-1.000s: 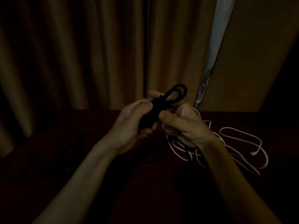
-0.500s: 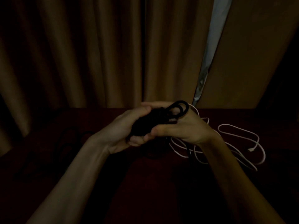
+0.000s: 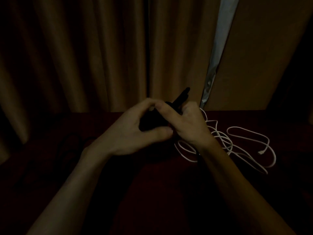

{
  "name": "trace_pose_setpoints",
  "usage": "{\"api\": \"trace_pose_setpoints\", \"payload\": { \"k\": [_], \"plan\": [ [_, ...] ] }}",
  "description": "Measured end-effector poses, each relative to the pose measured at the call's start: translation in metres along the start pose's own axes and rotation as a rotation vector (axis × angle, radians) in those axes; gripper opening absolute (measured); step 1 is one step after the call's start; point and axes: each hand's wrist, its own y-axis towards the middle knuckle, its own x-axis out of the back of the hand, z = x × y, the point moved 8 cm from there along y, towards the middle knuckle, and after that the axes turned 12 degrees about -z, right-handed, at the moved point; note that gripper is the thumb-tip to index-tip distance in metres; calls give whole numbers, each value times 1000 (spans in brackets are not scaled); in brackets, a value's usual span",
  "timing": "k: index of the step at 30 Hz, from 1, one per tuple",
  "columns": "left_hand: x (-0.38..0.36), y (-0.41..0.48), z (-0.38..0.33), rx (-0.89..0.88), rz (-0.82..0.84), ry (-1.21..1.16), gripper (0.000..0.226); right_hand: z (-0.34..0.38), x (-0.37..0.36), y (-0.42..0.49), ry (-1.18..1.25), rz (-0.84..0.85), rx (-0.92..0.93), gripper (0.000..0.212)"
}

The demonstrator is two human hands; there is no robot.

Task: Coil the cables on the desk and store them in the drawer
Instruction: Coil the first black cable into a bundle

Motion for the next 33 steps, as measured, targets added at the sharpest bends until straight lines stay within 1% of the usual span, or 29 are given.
{"api": "trace_pose_setpoints", "payload": {
  "k": [2, 3, 5, 8, 10, 12, 15, 17, 20, 21, 22, 24, 25, 27, 28, 29, 30, 31, 32, 33],
  "plan": [
    [-2, 0, -7, -156, -47, 250, 68, -7, 3, 0, -44, -51, -42, 38],
    [-2, 0, -10, -224, -98, 304, 68, -10, 4, 0, -63, -75, -58, 42],
    [-3, 0, -12, -298, -175, 318, 59, -14, 6, 0, -80, -113, -79, 49],
    [-10, 0, -10, -324, -183, 312, 36, -16, 11, 2, -58, -142, -118, 51],
    [-14, 0, -11, -363, -177, 328, 27, -18, 12, 3, -39, -120, -135, 53],
    [-16, 1, -7, -360, -176, 322, 31, -20, 8, 3, -23, -50, -143, 56],
    [-4, 3, -2, -323, -264, 277, 34, -26, -3, 2, -2, 106, -159, 60],
    [5, 3, 1, -290, -324, 226, 27, -31, -9, 1, 27, 200, -174, 57],
    [11, 4, 9, -199, -351, 135, 18, -36, -13, -1, 83, 297, -215, 42],
    [13, 4, 12, -163, -354, 103, 16, -37, -14, -2, 107, 326, -237, 40],
    [13, 5, 15, -132, -354, 71, 13, -39, -14, -3, 124, 346, -249, 44],
    [13, 6, 20, -70, -337, -20, 11, -42, -11, -2, 141, 334, -264, 57],
    [12, 6, 22, -28, -320, -89, 12, -42, -7, -1, 142, 298, -268, 56],
    [8, 6, 25, 60, -263, -254, 19, -38, 0, 2, 129, 218, -233, 37],
    [4, 6, 26, 100, -216, -339, 26, -34, 2, 2, 115, 203, -205, 31],
    [-2, 6, 28, 139, -154, -430, 34, -31, 1, 1, 123, 219, -185, 32],
    [-9, 5, 29, 182, -82, -523, 41, -28, -1, -1, 157, 258, -175, 42],
    [-15, 3, 28, 223, -8, -606, 46, -26, -5, -4, 199, 314, -174, 56],
    [-21, 1, 28, 258, 65, -673, 47, -24, -10, -7, 233, 380, -169, 67],
    [-26, -1, 26, 282, 133, -726, 47, -22, -13, -10, 256, 442, -160, 72]
  ]
}}
